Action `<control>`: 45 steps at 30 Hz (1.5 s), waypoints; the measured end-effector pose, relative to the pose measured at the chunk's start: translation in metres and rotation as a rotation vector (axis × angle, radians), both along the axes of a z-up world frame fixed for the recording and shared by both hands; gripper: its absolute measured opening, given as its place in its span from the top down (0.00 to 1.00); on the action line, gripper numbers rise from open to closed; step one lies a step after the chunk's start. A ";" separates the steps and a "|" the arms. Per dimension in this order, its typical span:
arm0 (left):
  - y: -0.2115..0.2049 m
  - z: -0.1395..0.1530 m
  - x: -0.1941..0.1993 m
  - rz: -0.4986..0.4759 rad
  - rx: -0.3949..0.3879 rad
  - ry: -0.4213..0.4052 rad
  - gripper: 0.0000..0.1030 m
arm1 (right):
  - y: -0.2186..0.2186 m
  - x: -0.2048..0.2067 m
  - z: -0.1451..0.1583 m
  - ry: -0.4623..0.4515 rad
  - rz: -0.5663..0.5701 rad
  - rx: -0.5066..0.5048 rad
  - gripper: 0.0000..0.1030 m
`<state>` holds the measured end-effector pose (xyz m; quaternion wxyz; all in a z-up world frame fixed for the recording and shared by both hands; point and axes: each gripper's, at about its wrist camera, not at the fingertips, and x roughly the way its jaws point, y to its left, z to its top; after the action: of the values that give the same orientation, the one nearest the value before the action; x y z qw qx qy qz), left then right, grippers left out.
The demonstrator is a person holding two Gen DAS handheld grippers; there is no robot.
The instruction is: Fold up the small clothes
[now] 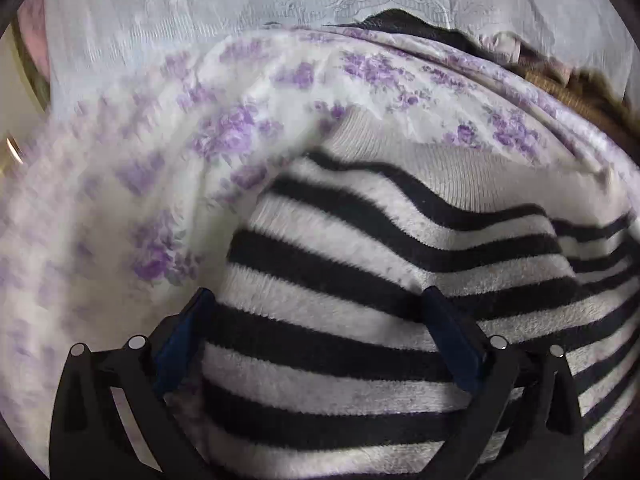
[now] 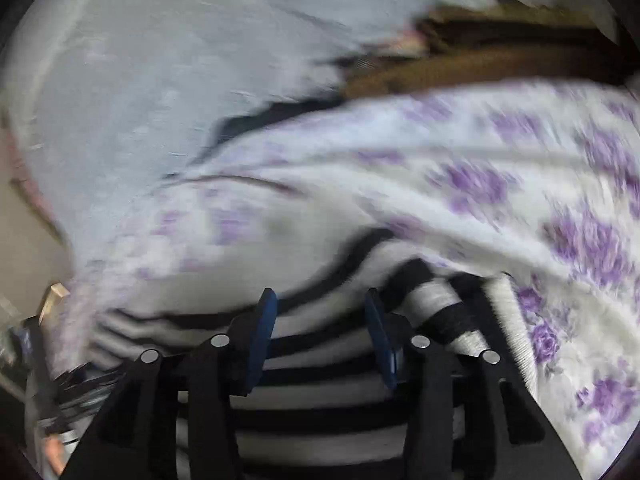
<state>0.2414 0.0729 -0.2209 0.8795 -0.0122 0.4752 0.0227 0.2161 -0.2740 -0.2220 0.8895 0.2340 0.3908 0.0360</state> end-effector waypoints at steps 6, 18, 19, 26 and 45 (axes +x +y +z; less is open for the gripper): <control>-0.008 0.020 -0.033 -0.064 -0.013 -0.093 0.05 | 0.002 -0.040 0.027 -0.080 -0.064 -0.042 0.50; -0.047 0.015 -0.079 -0.071 0.179 -0.141 0.04 | 0.104 -0.092 0.028 -0.057 0.185 -0.306 0.27; -0.044 0.018 -0.086 -0.069 0.169 -0.148 0.04 | 0.102 -0.101 0.030 -0.061 0.181 -0.295 0.27; -0.042 0.016 -0.121 -0.087 0.180 -0.130 0.04 | 0.108 -0.125 0.019 -0.030 0.229 -0.366 0.14; -0.044 0.030 -0.182 -0.080 0.201 -0.236 0.04 | 0.049 -0.173 0.023 -0.082 0.057 -0.058 0.03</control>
<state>0.0589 0.0289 -0.1907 0.9262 0.0923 0.3639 0.0338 0.0428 -0.2249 -0.1988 0.9099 0.1950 0.3612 0.0597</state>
